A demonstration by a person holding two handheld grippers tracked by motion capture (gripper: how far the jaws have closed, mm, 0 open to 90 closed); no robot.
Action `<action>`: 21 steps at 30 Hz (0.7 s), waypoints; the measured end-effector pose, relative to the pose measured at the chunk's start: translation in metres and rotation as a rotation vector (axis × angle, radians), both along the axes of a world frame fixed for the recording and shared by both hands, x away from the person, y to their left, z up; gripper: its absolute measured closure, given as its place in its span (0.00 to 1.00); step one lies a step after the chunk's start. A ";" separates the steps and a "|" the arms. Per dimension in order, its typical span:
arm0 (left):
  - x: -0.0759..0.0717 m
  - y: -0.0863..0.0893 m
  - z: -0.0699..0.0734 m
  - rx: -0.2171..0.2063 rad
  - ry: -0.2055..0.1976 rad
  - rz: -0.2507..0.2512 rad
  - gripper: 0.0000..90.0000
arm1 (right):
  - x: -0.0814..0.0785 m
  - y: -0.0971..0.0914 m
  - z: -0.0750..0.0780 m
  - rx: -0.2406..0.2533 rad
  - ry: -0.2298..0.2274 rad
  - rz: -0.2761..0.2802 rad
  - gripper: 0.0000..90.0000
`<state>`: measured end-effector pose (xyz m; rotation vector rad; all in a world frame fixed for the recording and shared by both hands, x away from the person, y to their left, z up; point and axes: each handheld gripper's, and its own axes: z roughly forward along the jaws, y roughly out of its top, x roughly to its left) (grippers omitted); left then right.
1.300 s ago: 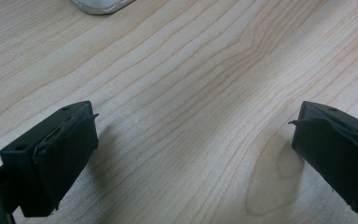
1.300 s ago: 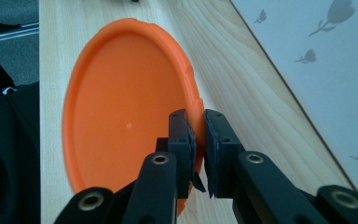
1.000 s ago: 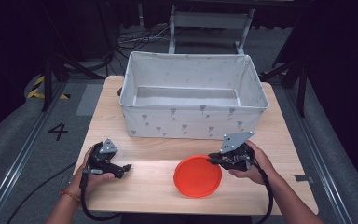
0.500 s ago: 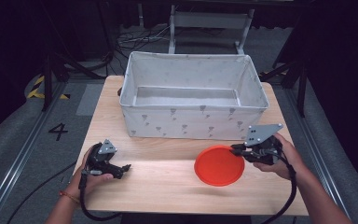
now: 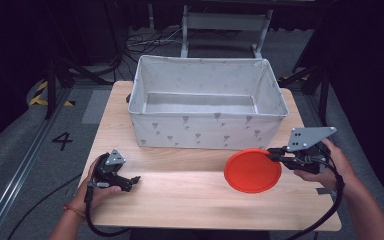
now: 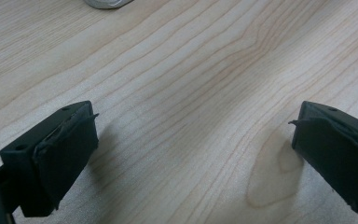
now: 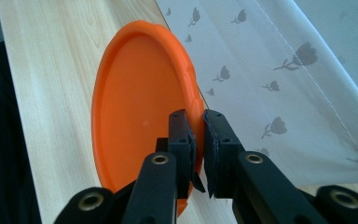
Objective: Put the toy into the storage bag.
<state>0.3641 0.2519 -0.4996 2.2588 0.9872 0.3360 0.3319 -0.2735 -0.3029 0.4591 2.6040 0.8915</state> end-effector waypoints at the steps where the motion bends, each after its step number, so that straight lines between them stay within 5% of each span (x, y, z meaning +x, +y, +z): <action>1: 0.000 0.000 0.000 0.002 -0.002 0.006 0.01 | 0.000 -0.001 0.002 -0.001 -0.003 -0.005 0.91; 21: -0.001 0.000 0.000 -0.003 0.005 0.009 0.01 | 0.009 -0.021 0.050 -0.020 -0.043 -0.017 0.91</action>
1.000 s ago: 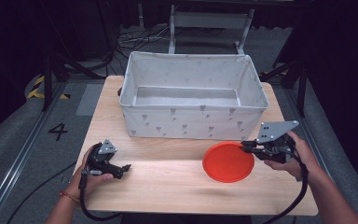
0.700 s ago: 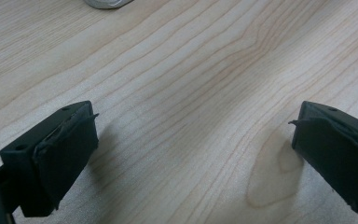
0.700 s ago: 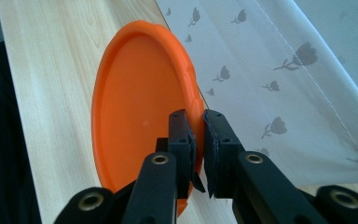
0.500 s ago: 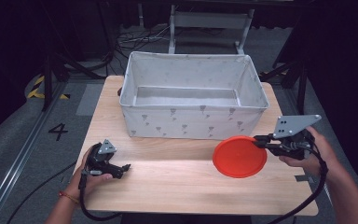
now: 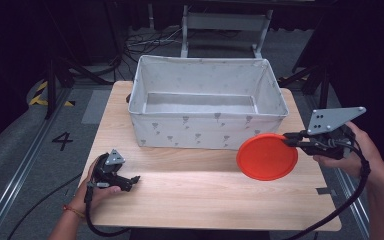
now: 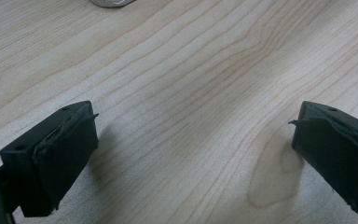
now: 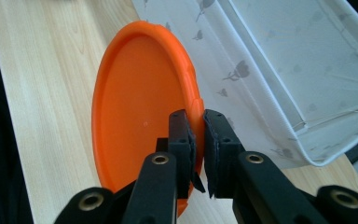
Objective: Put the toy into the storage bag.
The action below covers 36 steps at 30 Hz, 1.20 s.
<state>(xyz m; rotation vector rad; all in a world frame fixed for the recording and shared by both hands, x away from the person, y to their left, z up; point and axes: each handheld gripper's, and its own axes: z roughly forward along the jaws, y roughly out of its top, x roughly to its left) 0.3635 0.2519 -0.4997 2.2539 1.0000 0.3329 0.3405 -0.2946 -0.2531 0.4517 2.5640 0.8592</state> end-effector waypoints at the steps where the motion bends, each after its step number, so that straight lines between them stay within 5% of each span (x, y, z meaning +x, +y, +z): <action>1: 0.000 0.000 0.000 0.000 0.000 0.000 0.01 | 0.000 0.000 0.000 0.000 0.000 0.000 0.91; 12: 0.000 0.000 0.000 0.000 0.000 0.000 0.01 | 0.000 -0.004 0.018 -0.005 -0.029 0.003 0.91; 18: 0.000 0.000 0.000 -0.001 0.000 0.001 0.01 | 0.002 0.006 0.031 -0.051 -0.038 0.010 0.91; 36: 0.000 0.000 0.000 0.000 0.000 0.002 0.01 | 0.016 0.016 0.075 -0.035 -0.106 0.025 0.91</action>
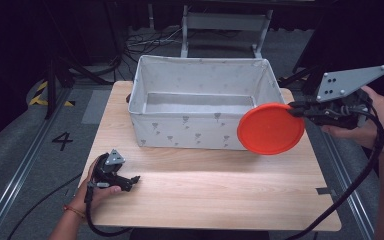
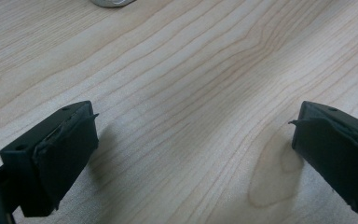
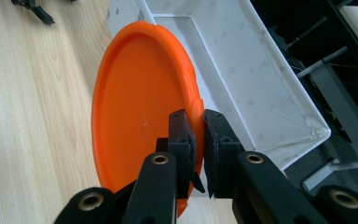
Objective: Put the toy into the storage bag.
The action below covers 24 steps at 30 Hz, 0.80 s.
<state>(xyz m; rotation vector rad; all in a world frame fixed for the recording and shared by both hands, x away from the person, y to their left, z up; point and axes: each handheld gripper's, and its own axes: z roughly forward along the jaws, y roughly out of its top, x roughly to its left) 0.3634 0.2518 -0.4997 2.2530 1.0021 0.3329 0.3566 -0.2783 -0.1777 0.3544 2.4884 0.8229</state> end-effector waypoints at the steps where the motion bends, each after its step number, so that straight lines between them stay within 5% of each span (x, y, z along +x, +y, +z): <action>1: 0.000 0.000 0.000 0.000 0.000 0.000 0.01 | 0.001 0.000 0.002 -0.001 -0.006 0.000 0.91; 12: 0.000 0.000 0.000 0.000 -0.001 0.002 0.01 | 0.029 -0.010 0.030 0.034 -0.105 -0.096 0.91; 24: 0.000 0.000 0.000 -0.001 0.000 0.004 0.01 | 0.087 0.005 0.023 0.033 -0.079 -0.125 0.91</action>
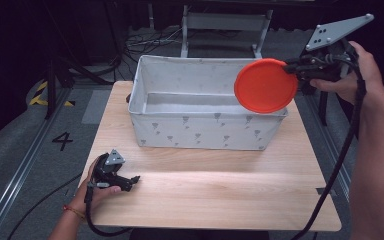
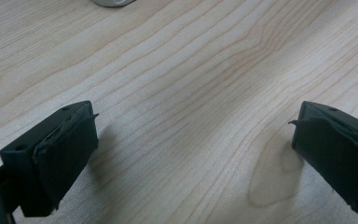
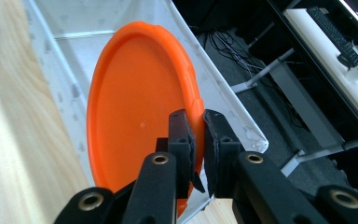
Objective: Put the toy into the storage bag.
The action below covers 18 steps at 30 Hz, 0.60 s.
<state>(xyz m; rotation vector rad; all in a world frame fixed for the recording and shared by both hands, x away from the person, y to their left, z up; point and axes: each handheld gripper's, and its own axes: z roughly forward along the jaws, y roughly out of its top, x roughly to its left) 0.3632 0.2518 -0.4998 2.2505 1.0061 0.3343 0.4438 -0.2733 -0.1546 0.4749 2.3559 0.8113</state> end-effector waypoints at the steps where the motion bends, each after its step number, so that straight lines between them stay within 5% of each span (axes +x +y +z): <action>1: 0.000 0.000 0.000 0.000 0.000 0.000 0.01 | 0.000 0.000 0.000 0.000 0.000 0.000 0.91; 9: 0.000 0.000 0.000 0.001 0.000 -0.005 0.01 | 0.032 0.009 -0.024 -0.007 0.036 -0.009 0.91; 18: 0.000 0.000 0.000 0.001 -0.001 -0.006 0.01 | 0.050 0.007 -0.049 -0.015 0.078 -0.013 0.91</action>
